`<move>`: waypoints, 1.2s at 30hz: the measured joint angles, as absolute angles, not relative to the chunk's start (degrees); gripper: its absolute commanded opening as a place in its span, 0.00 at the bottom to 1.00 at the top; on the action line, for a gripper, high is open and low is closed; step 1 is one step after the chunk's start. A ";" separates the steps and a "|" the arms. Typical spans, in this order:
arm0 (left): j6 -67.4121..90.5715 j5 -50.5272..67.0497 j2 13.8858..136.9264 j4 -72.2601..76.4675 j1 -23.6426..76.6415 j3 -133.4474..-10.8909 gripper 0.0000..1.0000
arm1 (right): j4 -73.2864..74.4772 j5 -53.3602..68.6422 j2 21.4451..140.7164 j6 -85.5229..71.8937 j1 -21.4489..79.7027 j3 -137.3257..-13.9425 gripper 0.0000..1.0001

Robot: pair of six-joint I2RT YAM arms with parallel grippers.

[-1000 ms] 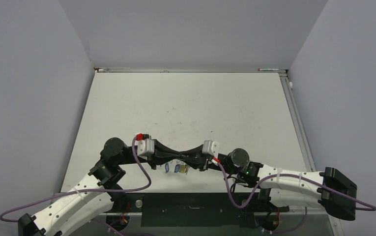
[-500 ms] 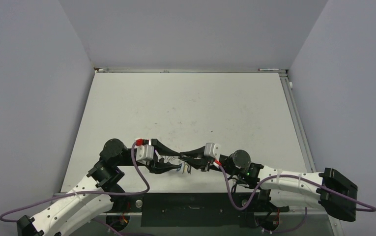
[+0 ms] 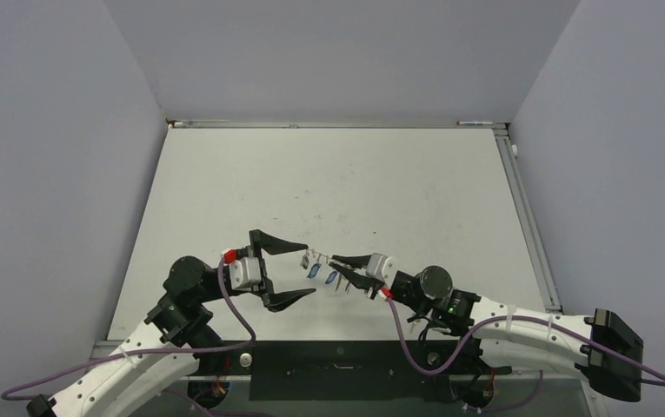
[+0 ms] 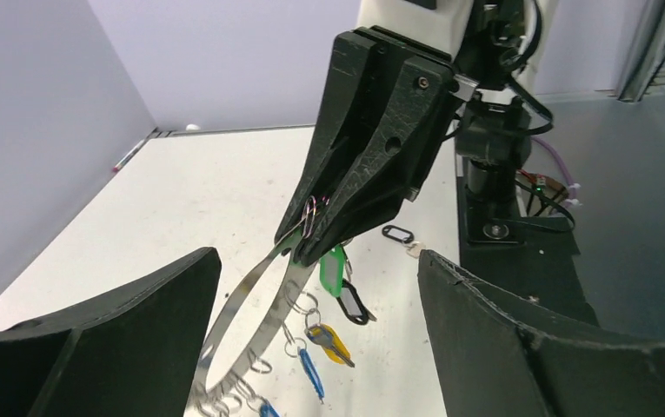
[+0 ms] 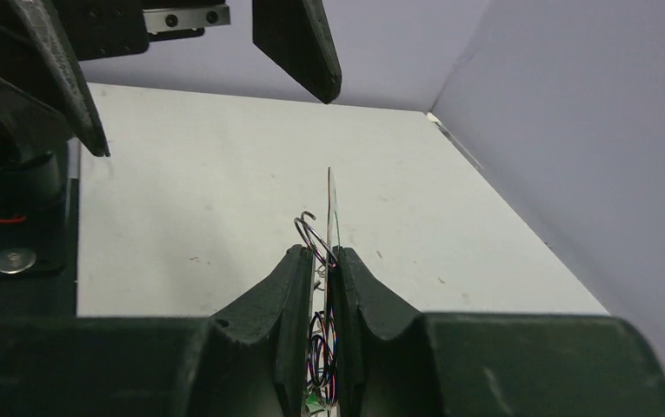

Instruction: Put the keys on the keyring

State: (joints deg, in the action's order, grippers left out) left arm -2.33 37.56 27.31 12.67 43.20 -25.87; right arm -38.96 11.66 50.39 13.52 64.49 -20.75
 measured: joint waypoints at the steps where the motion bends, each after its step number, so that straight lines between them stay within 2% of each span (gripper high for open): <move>1: -2.39 36.51 27.27 12.67 43.20 -25.78 0.89 | -38.22 10.41 50.11 14.46 64.49 -20.75 0.05; 5: -1.56 29.78 27.99 12.53 43.44 -25.65 0.91 | -35.44 3.88 48.66 18.22 64.53 -20.88 0.05; 10: 2.07 19.86 31.90 10.39 44.60 -26.44 0.87 | -32.77 -6.42 46.28 22.72 64.53 -23.14 0.05; 16: 5.91 7.38 41.54 9.08 53.87 -28.82 0.83 | -33.04 -18.70 45.76 27.83 64.23 -26.63 0.05; 22: 7.57 -0.30 56.07 14.68 64.45 -28.97 0.78 | -31.79 -25.89 47.11 30.09 59.35 -31.55 0.05; 24: 8.99 -1.72 62.04 16.45 65.32 -29.85 0.72 | -30.02 -26.87 47.99 29.15 55.57 -34.83 0.05; 27: 11.09 -3.57 72.01 17.08 65.60 -34.22 0.70 | -28.12 -28.60 48.97 27.66 51.72 -38.94 0.05; 36: 12.60 -4.93 92.12 21.19 69.73 -47.53 0.66 | -20.14 -31.83 48.77 24.08 50.59 -44.07 0.05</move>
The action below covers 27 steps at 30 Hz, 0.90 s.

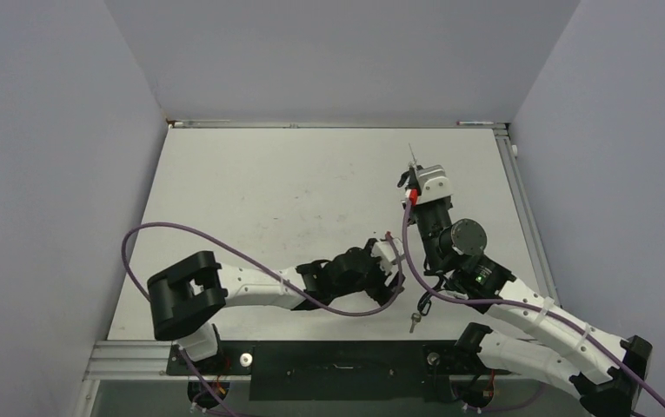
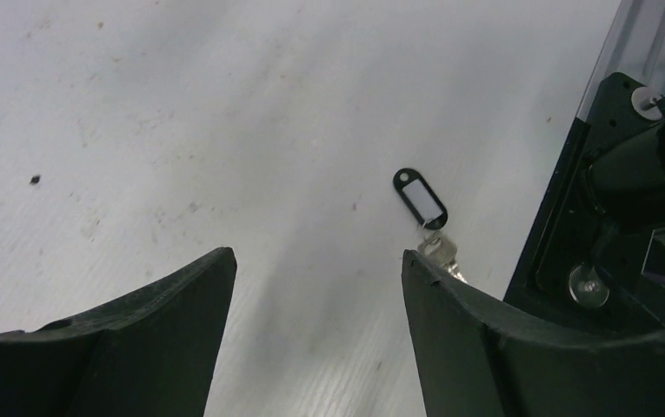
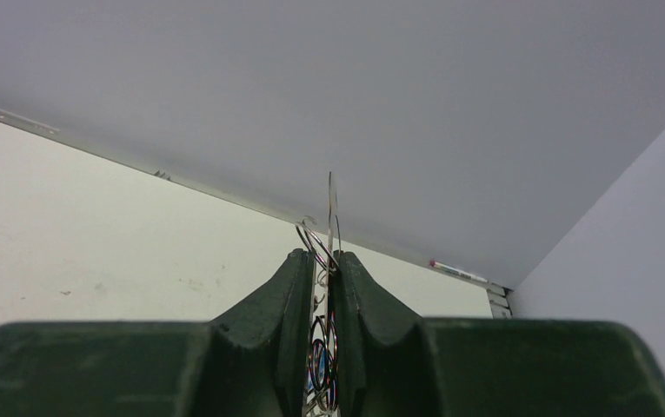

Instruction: Put the keys on the keyring

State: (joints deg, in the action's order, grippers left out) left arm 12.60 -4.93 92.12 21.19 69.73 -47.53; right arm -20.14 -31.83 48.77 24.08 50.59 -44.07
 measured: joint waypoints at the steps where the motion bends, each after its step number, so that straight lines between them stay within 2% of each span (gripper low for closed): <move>1: 12.23 -5.32 93.93 20.84 70.50 -49.56 0.65 | -19.14 -32.10 48.56 23.53 50.59 -44.29 0.05; 11: 8.51 -6.02 105.95 14.52 76.05 -63.07 0.52 | -9.69 -34.00 45.39 19.62 50.22 -48.99 0.05; 27: 7.35 -3.57 115.28 6.68 77.58 -70.19 0.47 | -4.95 -34.54 42.00 17.04 50.22 -50.39 0.05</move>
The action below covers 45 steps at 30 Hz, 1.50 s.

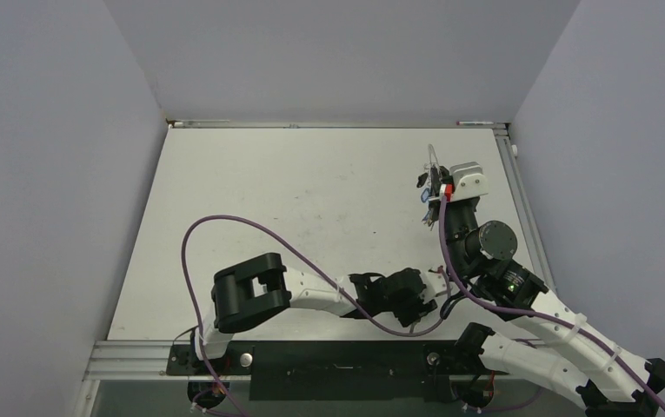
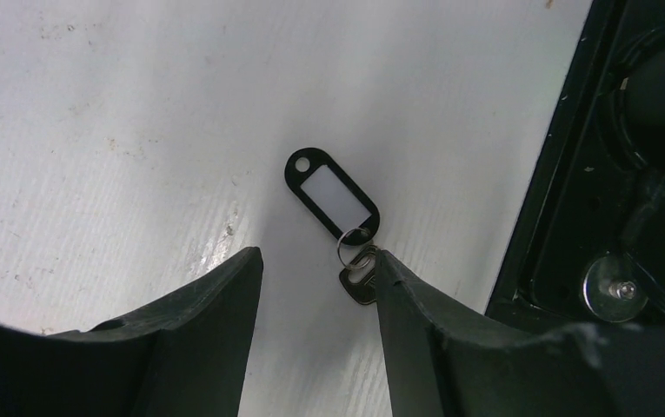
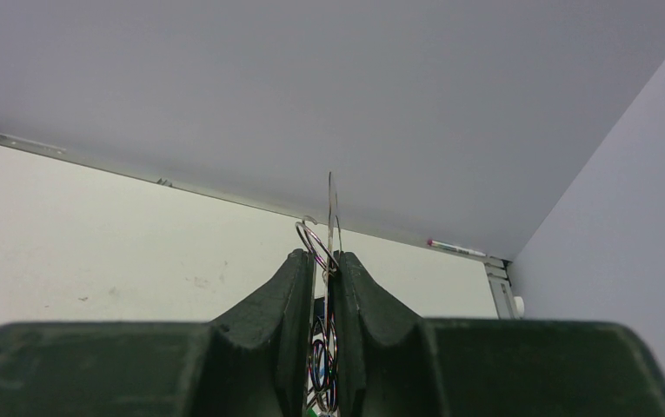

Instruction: Put the keys on the keyring

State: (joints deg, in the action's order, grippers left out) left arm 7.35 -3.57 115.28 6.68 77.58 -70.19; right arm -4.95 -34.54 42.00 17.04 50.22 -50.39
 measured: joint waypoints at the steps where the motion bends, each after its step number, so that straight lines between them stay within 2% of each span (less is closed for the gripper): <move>1: 7.29 -3.55 115.31 6.59 77.65 -70.39 0.46 | -4.93 -34.54 42.00 17.02 50.22 -50.39 0.05; 11: 6.76 -4.38 117.78 6.70 78.56 -72.36 0.33 | -4.14 -34.52 41.95 16.80 50.22 -50.39 0.05; 14: 6.79 -4.95 118.24 6.90 78.85 -72.84 0.19 | -4.10 -34.50 41.89 16.69 50.22 -50.39 0.05; 16: 6.87 -5.43 118.54 7.01 79.05 -73.17 0.06 | -3.99 -34.50 41.80 16.64 50.22 -50.39 0.05; 18: 6.87 -5.69 118.76 7.35 79.20 -73.32 0.00 | -3.81 -34.50 41.71 16.62 50.22 -50.39 0.05; 30: 6.79 -7.57 115.55 9.37 79.31 -68.36 0.00 | -3.70 -34.22 41.63 16.60 50.22 -50.39 0.05; 45: 9.34 -12.08 91.37 12.64 77.23 -46.57 0.00 | -3.29 -33.54 42.22 15.75 50.28 -50.39 0.05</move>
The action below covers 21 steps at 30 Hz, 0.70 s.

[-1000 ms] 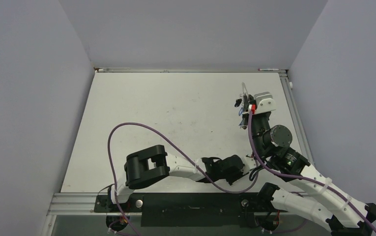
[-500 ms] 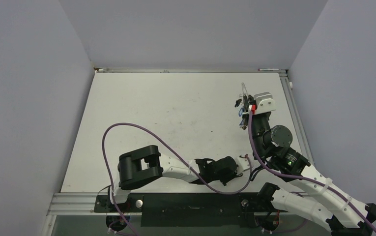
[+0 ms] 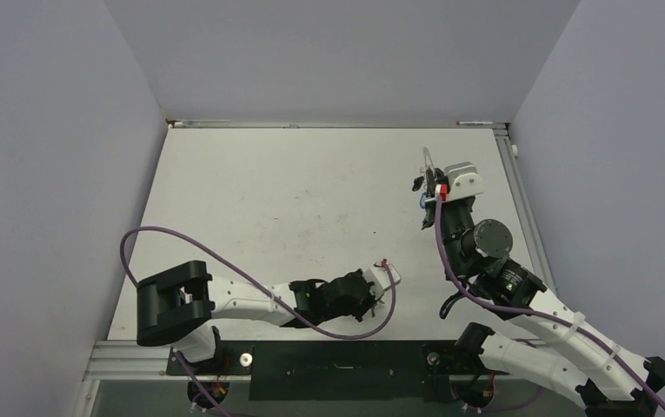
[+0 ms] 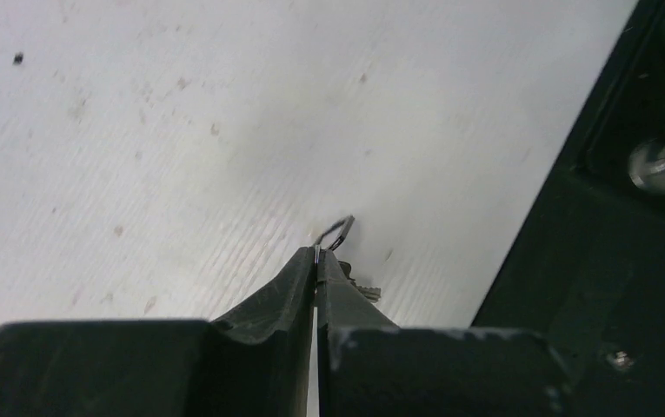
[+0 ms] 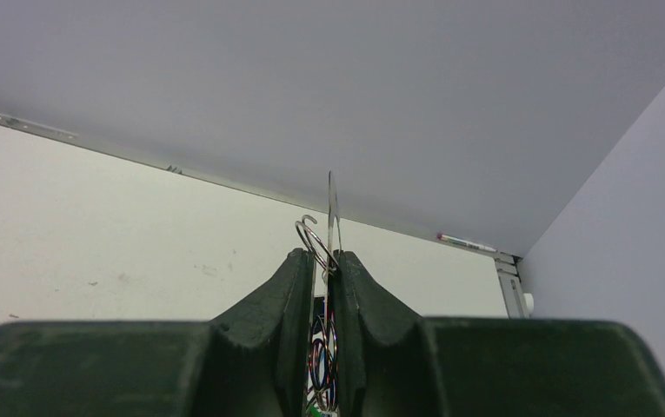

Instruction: Put the keys on the keyring

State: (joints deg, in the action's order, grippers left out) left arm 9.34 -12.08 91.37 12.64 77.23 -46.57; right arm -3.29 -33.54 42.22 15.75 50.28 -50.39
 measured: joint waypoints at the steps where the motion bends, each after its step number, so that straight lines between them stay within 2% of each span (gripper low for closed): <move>1: 10.02 -13.13 90.63 12.86 77.12 -45.08 0.00 | -3.29 -33.36 42.39 15.73 50.28 -50.39 0.05; 10: 18.70 -23.75 87.74 9.87 76.71 -34.54 0.00 | -3.01 -31.88 44.80 15.07 50.28 -50.39 0.05; 11: 19.46 -24.82 87.29 9.34 76.71 -34.28 0.06 | -2.96 -31.68 45.12 14.90 50.28 -50.39 0.05; 13: 20.75 -26.79 86.65 8.21 76.71 -34.02 0.25 | -2.92 -31.35 45.71 14.63 50.28 -50.39 0.05; 15: 21.76 -27.99 86.35 6.94 76.66 -34.00 0.36 | -2.92 -31.00 46.33 14.44 50.28 -50.39 0.05; 21: 23.57 -29.80 84.16 -1.04 76.71 -35.35 0.38 | -2.90 -30.52 47.35 14.24 50.28 -50.39 0.05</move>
State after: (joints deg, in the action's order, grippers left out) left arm 23.57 -29.80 84.16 -1.04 76.71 -35.35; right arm -2.90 -30.52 47.35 14.24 50.28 -50.39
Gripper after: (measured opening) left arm 0.386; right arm 0.130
